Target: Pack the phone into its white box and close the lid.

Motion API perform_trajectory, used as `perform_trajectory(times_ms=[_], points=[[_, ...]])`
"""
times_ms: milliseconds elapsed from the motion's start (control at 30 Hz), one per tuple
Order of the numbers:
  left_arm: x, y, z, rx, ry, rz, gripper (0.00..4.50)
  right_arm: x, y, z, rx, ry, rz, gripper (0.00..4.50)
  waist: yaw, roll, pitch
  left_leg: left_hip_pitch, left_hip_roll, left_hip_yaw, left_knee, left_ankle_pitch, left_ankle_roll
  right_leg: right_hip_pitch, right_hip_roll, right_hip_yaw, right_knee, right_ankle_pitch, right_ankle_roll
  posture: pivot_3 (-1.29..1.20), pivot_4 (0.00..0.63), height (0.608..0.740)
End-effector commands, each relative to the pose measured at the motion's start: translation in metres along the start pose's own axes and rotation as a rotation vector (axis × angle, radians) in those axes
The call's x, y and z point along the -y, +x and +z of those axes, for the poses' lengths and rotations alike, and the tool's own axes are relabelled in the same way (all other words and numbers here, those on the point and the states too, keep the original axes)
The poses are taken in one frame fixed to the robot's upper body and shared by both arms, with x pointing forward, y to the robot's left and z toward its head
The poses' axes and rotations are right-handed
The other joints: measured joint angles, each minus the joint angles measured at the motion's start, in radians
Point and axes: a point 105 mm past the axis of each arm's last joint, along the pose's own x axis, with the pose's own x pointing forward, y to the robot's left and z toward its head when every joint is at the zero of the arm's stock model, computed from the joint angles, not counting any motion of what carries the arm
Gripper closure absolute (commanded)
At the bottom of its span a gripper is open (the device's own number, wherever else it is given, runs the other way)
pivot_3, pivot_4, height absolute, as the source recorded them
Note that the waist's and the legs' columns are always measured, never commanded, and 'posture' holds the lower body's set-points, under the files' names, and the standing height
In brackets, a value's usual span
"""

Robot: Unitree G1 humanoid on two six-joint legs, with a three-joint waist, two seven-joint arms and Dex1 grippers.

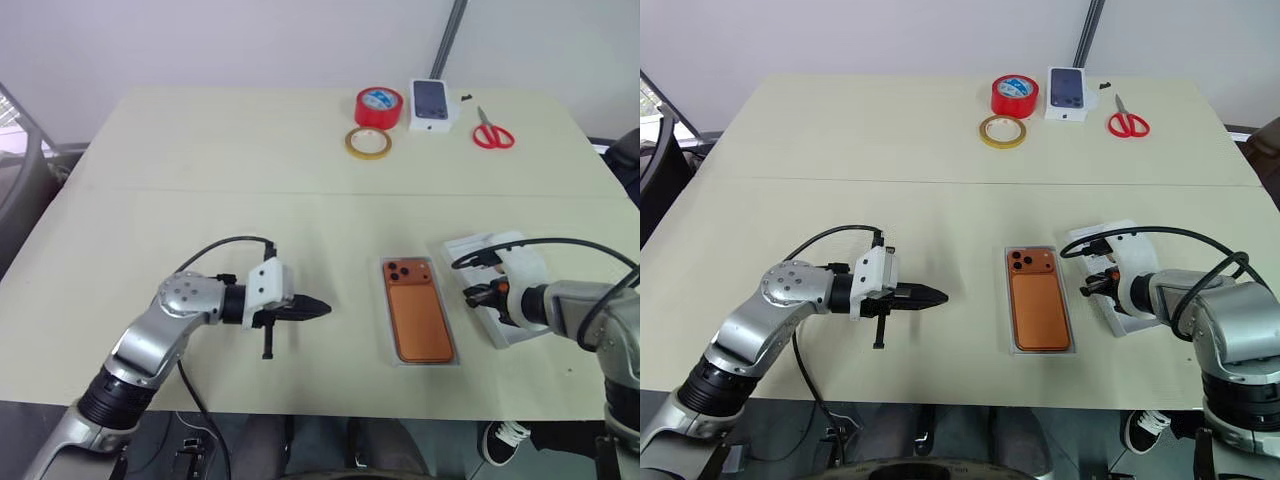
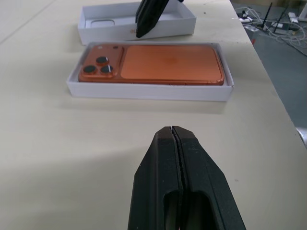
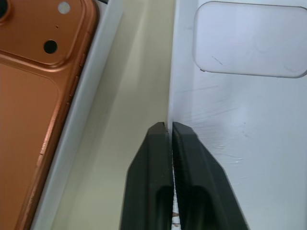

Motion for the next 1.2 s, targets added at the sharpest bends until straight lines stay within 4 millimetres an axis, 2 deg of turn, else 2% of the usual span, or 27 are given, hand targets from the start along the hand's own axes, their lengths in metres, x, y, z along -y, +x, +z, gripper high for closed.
perform_trajectory(times_ms=[33, 100, 133, 200, 300, 367, 533, 600, 667, 733, 833, 867, 900, 933, 1067, 1133, 1200], points=[[-0.007, -0.007, 0.003, 0.017, 0.014, 0.055, 4.5, 0.003, -0.015, 0.024, 0.114, 0.036, 0.027, 4.47, -0.001, 0.0, 0.0, 0.0, 0.0, 0.0, 0.0, 0.0, 0.0, 0.0, 0.0, 0.0, 0.0, 0.0, 0.0, 0.0, 0.15, 0.74], [-0.014, -0.011, 0.0, 0.018, -0.005, 0.102, 4.5, 0.0, -0.023, 0.043, 0.211, 0.098, 0.114, 4.47, -0.005, 0.0, 0.0, 0.0, 0.0, 0.0, 0.0, 0.0, 0.0, 0.0, 0.0, 0.001, 0.001, 0.0, 0.0, 0.0, 0.15, 0.74], [-0.021, -0.014, -0.003, 0.023, -0.03, 0.149, 4.5, -0.009, -0.028, 0.055, 0.27, 0.123, 0.206, 4.47, -0.008, 0.0, 0.0, 0.001, 0.0, 0.0, 0.0, 0.0, 0.0, 0.0, 0.0, 0.001, 0.001, 0.0, 0.0, 0.0, 0.15, 0.74], [-0.033, -0.019, -0.009, 0.022, -0.057, 0.223, 4.5, -0.036, -0.038, 0.078, 0.369, 0.161, 0.441, 4.47, -0.014, 0.0, 0.0, 0.001, 0.001, 0.0, 0.0, 0.0, 0.0, 0.0, 0.0, 0.001, 0.002, 0.0, 0.0, 0.0, 0.15, 0.74], [-0.043, -0.024, -0.012, 0.026, -0.062, 0.275, 4.5, -0.083, -0.059, 0.098, 0.458, 0.209, 0.704, 4.47, -0.022, 0.0, 0.0, 0.0, 0.001, 0.001, 0.0, 0.0, 0.0, -0.001, 0.001, 0.001, 0.003, 0.0, 0.0, 0.0, 0.15, 0.74], [-0.049, -0.028, -0.01, 0.039, -0.061, 0.3, 4.5, -0.11, -0.06, 0.101, 0.461, 0.303, 0.81, 4.47, -0.025, -0.002, 0.001, -0.001, 0.001, 0.001, 0.0, 0.0, 0.001, -0.001, 0.0, 0.0, 0.003, 0.0, 0.0, 0.0, 0.15, 0.74], [-0.06, -0.035, -0.004, 0.055, -0.045, 0.344, 4.5, -0.162, -0.05, 0.106, 0.504, 0.544, 0.883, 4.47, -0.027, -0.002, 0.001, -0.001, 0.001, 0.001, 0.005, -0.001, 0.002, -0.002, 0.001, 0.0, 0.006, 0.0, 0.0, 0.0, 0.15, 0.74], [-0.062, -0.036, -0.002, 0.053, -0.033, 0.349, 4.5, -0.18, -0.049, 0.099, 0.469, 0.66, 0.888, 4.47, -0.025, -0.001, 0.001, -0.002, 0.001, 0.001, 0.005, -0.001, 0.002, -0.002, 0.001, 0.0, 0.006, 0.0, 0.0, 0.0, 0.15, 0.74], [-0.062, -0.033, 0.001, 0.062, -0.022, 0.345, 4.5, -0.192, -0.045, 0.083, 0.401, 0.722, 0.867, 4.47, -0.022, -0.001, 0.001, -0.003, 0.001, 0.001, 0.005, -0.001, 0.002, -0.003, 0.0, 0.001, 0.006, 0.0, 0.001, 0.0, 0.15, 0.74], [-0.061, -0.026, 0.007, 0.078, -0.01, 0.331, 4.5, -0.192, -0.037, 0.062, 0.331, 0.721, 0.826, 4.47, -0.017, -0.001, 0.001, -0.003, 0.001, 0.001, 0.006, -0.001, 0.002, -0.003, -0.001, 0.001, 0.006, 0.0, 0.001, 0.0, 0.15, 0.74], [-0.057, -0.009, 0.016, 0.108, 0.005, 0.288, 4.5, -0.176, -0.023, 0.038, 0.261, 0.68, 0.755, 4.47, -0.017, -0.001, 0.001, -0.003, 0.0, 0.001, 0.009, -0.002, 0.004, -0.001, -0.001, 0.0, 0.005, 0.0, 0.001, 0.0, 0.15, 0.74], [-0.055, -0.004, 0.019, 0.118, 0.004, 0.271, 4.5, -0.17, -0.021, 0.035, 0.251, 0.662, 0.744, 3.9, -0.02, -0.001, 0.001, -0.003, 0.0, 0.001, 0.009, -0.002, 0.004, 0.0, -0.001, 0.0, 0.005, 0.0, 0.001, 0.0, 0.15, 0.74], [-0.053, 0.003, 0.021, 0.126, 0.001, 0.25, 4.5, -0.165, -0.02, 0.033, 0.244, 0.631, 0.732, 3.62, -0.021, -0.001, 0.001, -0.002, 0.0, 0.001, 0.009, -0.002, 0.004, 0.0, -0.001, 0.001, 0.006, 0.0, 0.001, 0.0, 0.15, 0.74], [-0.049, 0.009, 0.023, 0.131, -0.001, 0.227, 4.5, -0.16, -0.02, 0.032, 0.242, 0.598, 0.723, 3.13, -0.022, -0.001, 0.001, -0.002, 0.001, 0.001, 0.009, -0.002, 0.004, 0.0, 0.0, 0.001, 0.006, 0.0, 0.001, 0.0, 0.15, 0.74], [-0.032, 0.033, 0.027, 0.135, -0.014, 0.115, 4.5, -0.127, -0.026, 0.046, 0.27, 0.425, 0.655, 1.13, -0.025, 0.0, 0.001, -0.002, 0.001, 0.001, 0.008, -0.002, 0.004, -0.001, 0.001, 0.001, 0.006, 0.0, 0.0, 0.0, 0.15, 0.74], [-0.025, 0.045, 0.027, 0.125, -0.001, 0.07, 4.5, -0.105, -0.034, 0.053, 0.26, 0.296, 0.58, 1.13, -0.022, 0.001, 0.002, -0.002, 0.001, 0.001, 0.009, -0.002, 0.004, -0.001, 0.001, 0.002, 0.006, 0.0, 0.0, 0.0, 0.15, 0.74], [-0.023, 0.053, 0.027, 0.116, 0.003, 0.051, 4.5, -0.085, -0.039, 0.057, 0.24, 0.248, 0.512, 1.13, -0.015, 0.001, 0.002, -0.002, 0.001, 0.001, 0.009, -0.003, 0.005, 0.0, 0.001, 0.002, 0.006, 0.0, 0.0, 0.0, 0.15, 0.74]])
